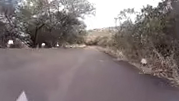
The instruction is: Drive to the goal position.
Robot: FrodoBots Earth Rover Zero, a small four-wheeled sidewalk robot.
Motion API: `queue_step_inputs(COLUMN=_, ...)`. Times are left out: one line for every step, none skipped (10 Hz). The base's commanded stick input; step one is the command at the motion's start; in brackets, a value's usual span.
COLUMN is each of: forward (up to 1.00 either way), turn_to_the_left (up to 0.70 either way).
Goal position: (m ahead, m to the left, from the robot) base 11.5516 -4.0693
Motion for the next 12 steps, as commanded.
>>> queue_step_inputs(forward=0.85, turn_to_the_left=0.00)
queue_step_inputs(forward=0.85, turn_to_the_left=0.00)
queue_step_inputs(forward=0.85, turn_to_the_left=0.00)
queue_step_inputs(forward=0.85, turn_to_the_left=0.00)
queue_step_inputs(forward=0.85, turn_to_the_left=0.00)
queue_step_inputs(forward=0.85, turn_to_the_left=0.00)
queue_step_inputs(forward=0.50, turn_to_the_left=0.00)
queue_step_inputs(forward=0.50, turn_to_the_left=0.00)
queue_step_inputs(forward=0.50, turn_to_the_left=0.00)
queue_step_inputs(forward=0.50, turn_to_the_left=0.00)
queue_step_inputs(forward=0.50, turn_to_the_left=0.00)
queue_step_inputs(forward=0.50, turn_to_the_left=0.00)
